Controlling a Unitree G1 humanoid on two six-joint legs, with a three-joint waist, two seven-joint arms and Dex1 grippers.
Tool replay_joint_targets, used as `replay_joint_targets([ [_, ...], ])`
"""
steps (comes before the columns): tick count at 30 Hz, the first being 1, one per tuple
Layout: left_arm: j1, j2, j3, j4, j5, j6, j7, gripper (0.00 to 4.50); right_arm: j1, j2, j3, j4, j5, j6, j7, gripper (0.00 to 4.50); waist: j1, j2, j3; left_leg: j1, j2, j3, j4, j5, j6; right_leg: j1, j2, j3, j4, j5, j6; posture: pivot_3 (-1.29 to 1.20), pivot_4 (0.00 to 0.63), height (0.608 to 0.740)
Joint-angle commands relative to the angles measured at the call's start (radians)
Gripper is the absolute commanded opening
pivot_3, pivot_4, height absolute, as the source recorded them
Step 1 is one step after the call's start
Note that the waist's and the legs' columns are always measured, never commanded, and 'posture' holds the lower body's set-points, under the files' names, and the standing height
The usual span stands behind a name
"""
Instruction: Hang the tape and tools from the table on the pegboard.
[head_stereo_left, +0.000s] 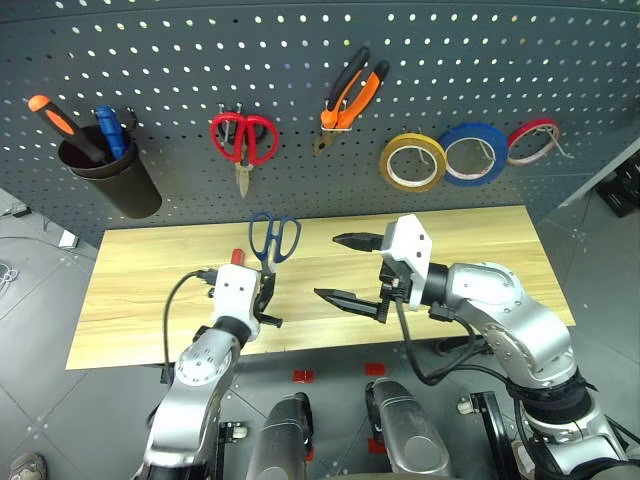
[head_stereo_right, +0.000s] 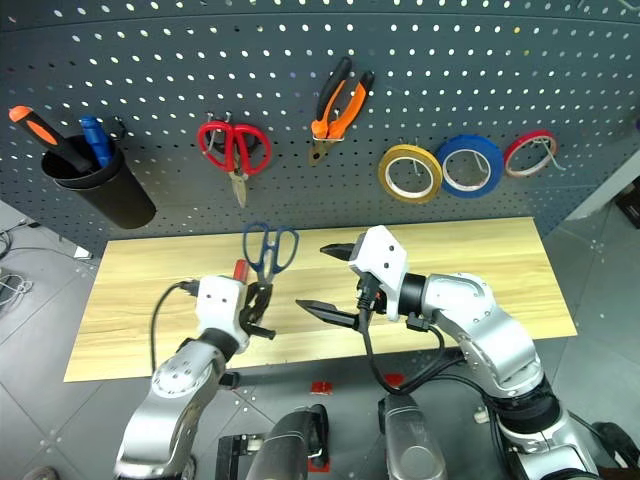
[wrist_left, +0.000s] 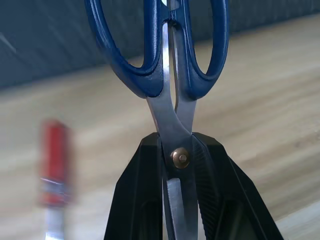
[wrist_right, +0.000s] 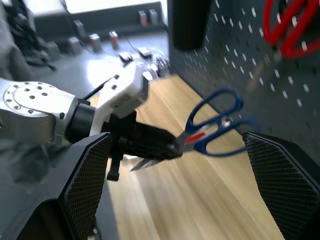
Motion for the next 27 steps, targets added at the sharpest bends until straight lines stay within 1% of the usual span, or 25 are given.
replay_joint_targets([
  [1,0.074,0.008,0.017,-0.159,0.078,-0.080,0.040,0.56,0.001,0.002,-0.028,-0.045,0.043,-0.031,0.013,4.50,0.001,0.000,0.000,0.000,0.000,0.000,0.000,0.000,0.000,0.000,0.000,0.000,0.000,0.000,0.000,-0.29,0.307,0.740],
  [4,0.095,0.003,0.052,-0.219,0.114,-0.094,0.071,0.56,-0.010,0.012,-0.036,-0.029,0.052,-0.057,0.011,4.50,0.002,0.000,0.000,0.000,0.000,0.000,-0.001,0.000,0.000,0.000,0.000,0.000,0.000,0.000,0.000,-0.28,0.304,0.740],
  [8,0.033,0.025,0.084,-0.239,0.123,-0.101,0.056,0.56,-0.033,0.024,-0.035,0.008,0.048,-0.088,0.009,4.50,0.002,0.000,0.000,0.000,0.000,0.000,-0.002,0.000,0.001,-0.001,0.000,-0.001,0.000,0.000,0.000,-0.27,0.298,0.740],
  [14,-0.130,0.054,0.122,-0.132,0.086,-0.098,0.011,0.56,-0.059,0.033,-0.020,0.059,0.028,-0.130,0.007,4.50,0.003,0.000,0.000,0.000,0.000,0.000,-0.001,0.001,0.001,0.000,0.000,-0.002,0.000,0.000,0.000,-0.26,0.292,0.740],
  [20,-0.243,0.075,0.141,0.008,0.056,-0.116,-0.030,0.56,-0.072,0.030,0.000,0.081,0.015,-0.155,0.019,4.50,0.001,0.000,0.000,0.000,0.000,0.000,-0.002,0.001,0.001,-0.001,0.001,-0.001,0.001,0.000,0.000,-0.27,0.289,0.740],
  [27,-0.341,0.074,0.123,0.134,0.068,-0.174,-0.033,0.56,-0.072,0.040,0.005,0.073,0.008,-0.159,0.016,4.50,0.002,0.000,0.000,0.000,0.000,0.000,0.000,0.001,0.001,-0.001,0.001,-0.002,0.001,0.001,0.001,-0.28,0.293,0.740],
])
